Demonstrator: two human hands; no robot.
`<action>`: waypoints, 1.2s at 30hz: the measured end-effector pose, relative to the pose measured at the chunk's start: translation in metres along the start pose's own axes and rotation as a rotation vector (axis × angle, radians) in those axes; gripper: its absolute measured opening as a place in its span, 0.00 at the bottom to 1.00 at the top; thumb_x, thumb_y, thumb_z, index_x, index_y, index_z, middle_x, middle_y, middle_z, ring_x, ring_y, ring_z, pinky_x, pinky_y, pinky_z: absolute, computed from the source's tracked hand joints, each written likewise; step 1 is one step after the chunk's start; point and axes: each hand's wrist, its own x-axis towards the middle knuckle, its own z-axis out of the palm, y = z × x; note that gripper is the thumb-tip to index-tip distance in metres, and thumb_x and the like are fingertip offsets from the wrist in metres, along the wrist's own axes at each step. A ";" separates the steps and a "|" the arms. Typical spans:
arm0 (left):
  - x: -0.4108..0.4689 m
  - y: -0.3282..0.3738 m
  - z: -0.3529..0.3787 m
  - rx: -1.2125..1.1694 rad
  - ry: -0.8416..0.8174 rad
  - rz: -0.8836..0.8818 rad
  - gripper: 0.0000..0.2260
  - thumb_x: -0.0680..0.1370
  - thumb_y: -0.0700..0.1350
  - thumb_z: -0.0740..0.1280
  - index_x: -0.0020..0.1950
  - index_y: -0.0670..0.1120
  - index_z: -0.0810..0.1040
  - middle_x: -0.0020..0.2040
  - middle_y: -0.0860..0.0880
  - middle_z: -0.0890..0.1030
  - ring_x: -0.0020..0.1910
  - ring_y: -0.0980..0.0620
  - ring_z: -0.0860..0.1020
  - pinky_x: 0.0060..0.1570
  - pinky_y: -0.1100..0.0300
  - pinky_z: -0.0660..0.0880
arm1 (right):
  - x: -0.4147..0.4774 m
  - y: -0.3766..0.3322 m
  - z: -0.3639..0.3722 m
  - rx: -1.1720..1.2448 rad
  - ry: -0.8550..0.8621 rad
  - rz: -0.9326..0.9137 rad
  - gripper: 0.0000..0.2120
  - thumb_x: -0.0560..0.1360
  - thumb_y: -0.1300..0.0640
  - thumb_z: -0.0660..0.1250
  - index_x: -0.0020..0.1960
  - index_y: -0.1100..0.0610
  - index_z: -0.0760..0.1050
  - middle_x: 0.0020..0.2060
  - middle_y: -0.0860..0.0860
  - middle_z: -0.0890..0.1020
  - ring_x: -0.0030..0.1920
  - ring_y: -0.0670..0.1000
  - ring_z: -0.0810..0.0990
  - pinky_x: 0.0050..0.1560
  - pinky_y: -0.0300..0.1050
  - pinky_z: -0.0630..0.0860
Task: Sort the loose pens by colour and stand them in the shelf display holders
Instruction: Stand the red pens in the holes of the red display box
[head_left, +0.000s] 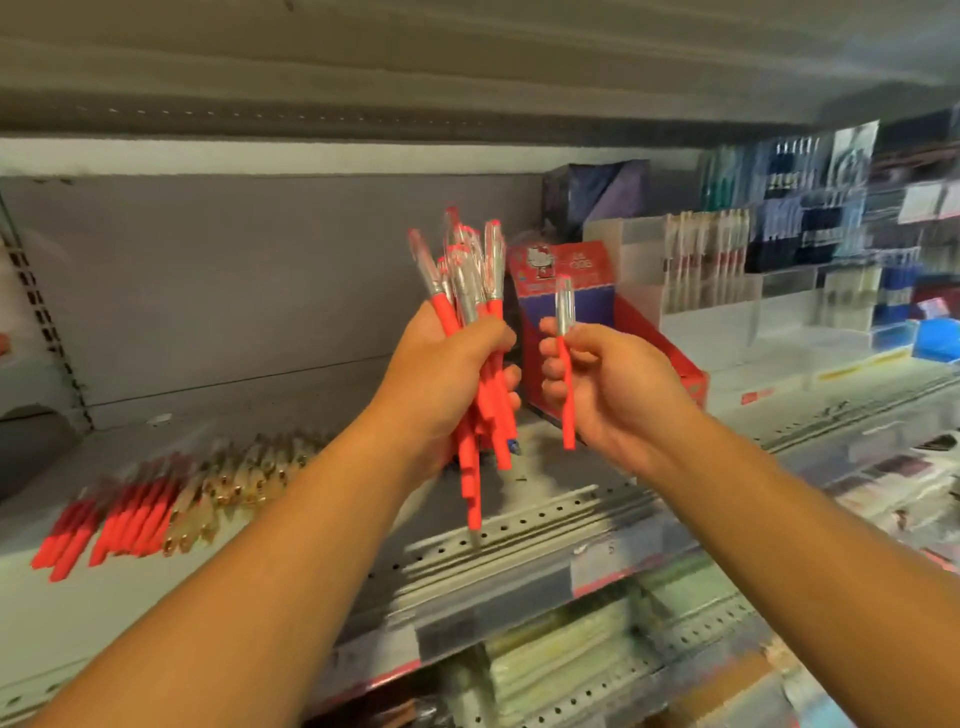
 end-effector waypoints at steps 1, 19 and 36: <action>0.001 -0.004 0.020 0.001 0.001 0.027 0.10 0.76 0.32 0.63 0.44 0.47 0.70 0.26 0.51 0.71 0.23 0.52 0.72 0.23 0.61 0.70 | 0.001 -0.010 -0.014 0.001 -0.004 0.010 0.08 0.80 0.65 0.57 0.54 0.64 0.74 0.33 0.54 0.73 0.27 0.46 0.68 0.23 0.35 0.64; 0.092 -0.031 0.152 0.131 0.222 0.226 0.08 0.77 0.35 0.66 0.47 0.46 0.70 0.30 0.48 0.73 0.25 0.51 0.72 0.23 0.61 0.69 | 0.090 -0.111 -0.145 -0.606 -0.320 -0.366 0.07 0.81 0.59 0.63 0.50 0.56 0.80 0.40 0.51 0.83 0.40 0.46 0.82 0.39 0.39 0.79; 0.163 -0.064 0.048 0.559 0.480 0.183 0.13 0.70 0.43 0.70 0.37 0.63 0.74 0.27 0.48 0.77 0.28 0.45 0.74 0.33 0.43 0.72 | 0.236 -0.032 -0.105 -0.840 -0.504 -0.607 0.23 0.74 0.72 0.66 0.55 0.45 0.68 0.34 0.51 0.80 0.32 0.53 0.81 0.34 0.49 0.82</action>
